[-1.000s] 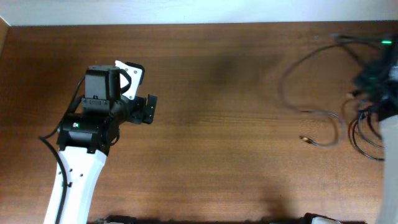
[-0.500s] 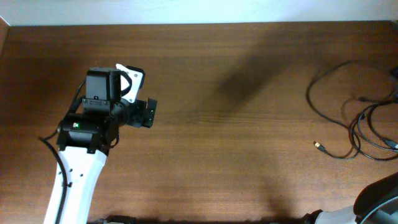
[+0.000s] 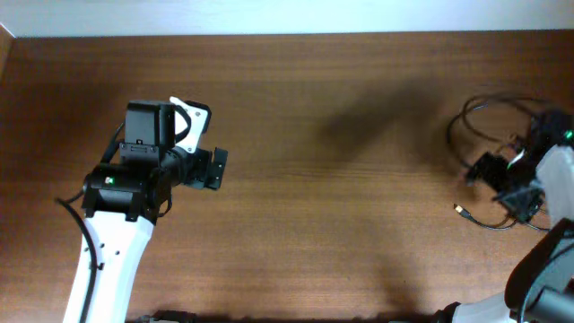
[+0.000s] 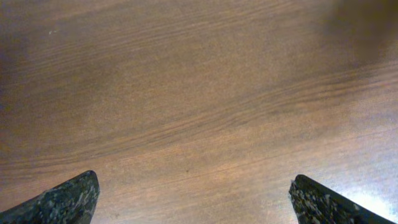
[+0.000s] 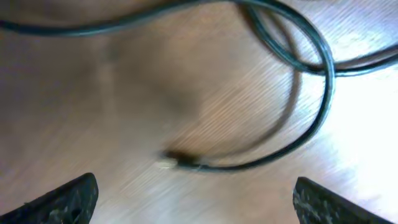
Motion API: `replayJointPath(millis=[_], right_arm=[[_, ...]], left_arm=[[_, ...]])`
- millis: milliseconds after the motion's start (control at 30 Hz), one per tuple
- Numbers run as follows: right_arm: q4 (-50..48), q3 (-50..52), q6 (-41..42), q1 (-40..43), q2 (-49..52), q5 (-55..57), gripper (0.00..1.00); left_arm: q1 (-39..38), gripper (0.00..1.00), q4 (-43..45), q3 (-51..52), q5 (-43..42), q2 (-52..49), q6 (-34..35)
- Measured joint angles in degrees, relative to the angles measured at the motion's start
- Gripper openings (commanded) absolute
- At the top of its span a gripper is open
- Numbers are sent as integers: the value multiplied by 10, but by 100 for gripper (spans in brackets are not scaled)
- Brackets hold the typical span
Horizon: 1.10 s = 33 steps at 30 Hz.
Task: Untangle cables
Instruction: 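Drag the grasped cable to the right edge pile with the right gripper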
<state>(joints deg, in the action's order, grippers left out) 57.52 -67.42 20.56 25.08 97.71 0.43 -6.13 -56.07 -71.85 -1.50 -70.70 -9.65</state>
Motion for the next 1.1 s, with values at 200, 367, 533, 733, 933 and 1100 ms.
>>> replayJointPath(millis=[200,367,533,733,933,1100], right_arm=[[-185,121,85,0,0,74,99],[-260,176,164,0,-10,110,99],[-266,183,180,0,-12,111,100],[-257,184,186,0,-14,113,65],[-282,207,187,0,-28,116,63],[-286,209,187,0,-29,111,4]], left_arm=[[0,99,-7,0,0,0,-6],[0,99,-12,0,0,0,-6],[0,99,-12,0,0,0,-6],[0,99,-12,0,0,0,-6],[0,99,-12,0,0,0,-6],[0,99,-12,0,0,0,-6]])
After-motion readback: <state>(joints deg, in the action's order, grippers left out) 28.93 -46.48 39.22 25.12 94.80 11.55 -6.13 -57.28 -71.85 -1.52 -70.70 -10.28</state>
